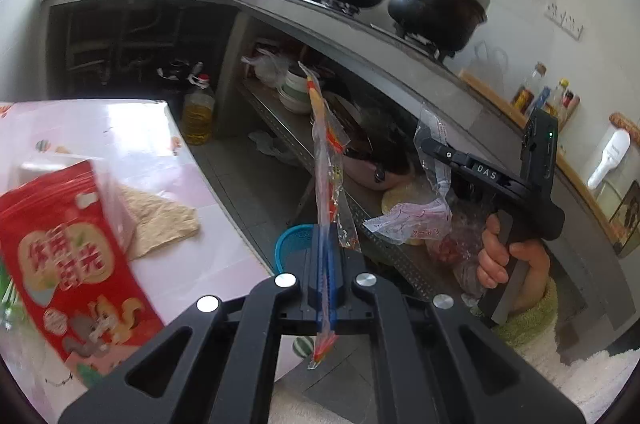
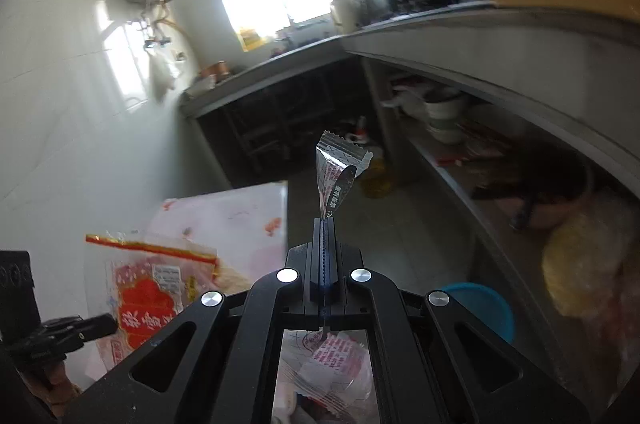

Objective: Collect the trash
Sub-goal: 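Carry both wrappers over the blue wastebasket and open both grippers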

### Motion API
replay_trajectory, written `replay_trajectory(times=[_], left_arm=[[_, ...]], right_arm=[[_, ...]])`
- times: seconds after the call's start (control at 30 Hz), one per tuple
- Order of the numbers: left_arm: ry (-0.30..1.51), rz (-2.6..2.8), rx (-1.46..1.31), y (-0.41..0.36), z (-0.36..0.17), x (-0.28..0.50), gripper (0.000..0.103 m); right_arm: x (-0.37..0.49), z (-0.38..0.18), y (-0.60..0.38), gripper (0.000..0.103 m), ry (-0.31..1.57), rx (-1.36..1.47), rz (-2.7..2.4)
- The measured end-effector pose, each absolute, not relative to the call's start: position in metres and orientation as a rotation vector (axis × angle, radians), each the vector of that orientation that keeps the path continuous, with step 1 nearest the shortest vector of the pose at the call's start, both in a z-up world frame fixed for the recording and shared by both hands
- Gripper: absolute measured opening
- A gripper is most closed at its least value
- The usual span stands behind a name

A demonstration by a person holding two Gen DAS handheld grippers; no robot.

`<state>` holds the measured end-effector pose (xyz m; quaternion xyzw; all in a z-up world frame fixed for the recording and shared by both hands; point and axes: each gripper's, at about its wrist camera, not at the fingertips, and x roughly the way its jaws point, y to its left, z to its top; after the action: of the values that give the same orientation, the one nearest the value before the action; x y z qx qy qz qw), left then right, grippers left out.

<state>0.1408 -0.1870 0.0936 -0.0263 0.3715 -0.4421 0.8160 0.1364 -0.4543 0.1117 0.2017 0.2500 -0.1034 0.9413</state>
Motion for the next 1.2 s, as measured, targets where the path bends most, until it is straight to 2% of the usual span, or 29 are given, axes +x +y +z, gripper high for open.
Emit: replay_trajectory(times=[0.13,0.27,0.4,0.6,0.63,0.67,0.7,0.73,0.77,0.83,1.0,1.2], left_arm=[[0.901,-0.994,0.098,-0.277,0.072,0.168,0.001],[1.049,-0.99,0.22,-0.356,0.022,0.202,0.001],[1.174,-0.93,0.325,-0.415,-0.037,0.232,0.001],[1.259,-0.843,0.42,-0.472,-0.109,0.27,0.002],[1.257,-0.83,0.417,-0.479,-0.117,0.276,0.004],[1.258,-0.815,0.416,-0.486,-0.122,0.283,0.011],[1.259,-0.804,0.414,-0.491,-0.126,0.286,0.017],[1.26,-0.788,0.412,-0.496,-0.13,0.292,0.032],[1.259,-0.776,0.41,-0.499,-0.131,0.293,0.037],[1.254,-0.764,0.39,-0.499,-0.131,0.295,0.038],[1.224,-0.759,0.376,-0.491,-0.111,0.291,0.043],[1.173,-0.808,0.324,-0.461,-0.057,0.274,0.05]], right_arm=[[0.121,0.064,-0.485,0.0,0.584,0.465,-0.308],[0.128,0.009,-0.508,0.0,0.691,0.477,-0.383],[0.145,-0.045,-0.529,0.0,0.795,0.481,-0.423],[0.175,-0.098,-0.551,0.0,0.893,0.436,-0.498],[0.18,-0.104,-0.555,0.002,0.9,0.434,-0.497],[0.183,-0.111,-0.558,0.003,0.908,0.423,-0.506],[0.186,-0.117,-0.56,0.009,0.92,0.414,-0.519],[0.189,-0.121,-0.561,0.023,0.933,0.413,-0.525],[0.189,-0.124,-0.563,0.027,0.935,0.413,-0.522],[0.186,-0.126,-0.562,0.034,0.934,0.398,-0.536],[0.172,-0.12,-0.554,0.044,0.905,0.404,-0.539],[0.155,-0.096,-0.536,0.061,0.853,0.395,-0.552]])
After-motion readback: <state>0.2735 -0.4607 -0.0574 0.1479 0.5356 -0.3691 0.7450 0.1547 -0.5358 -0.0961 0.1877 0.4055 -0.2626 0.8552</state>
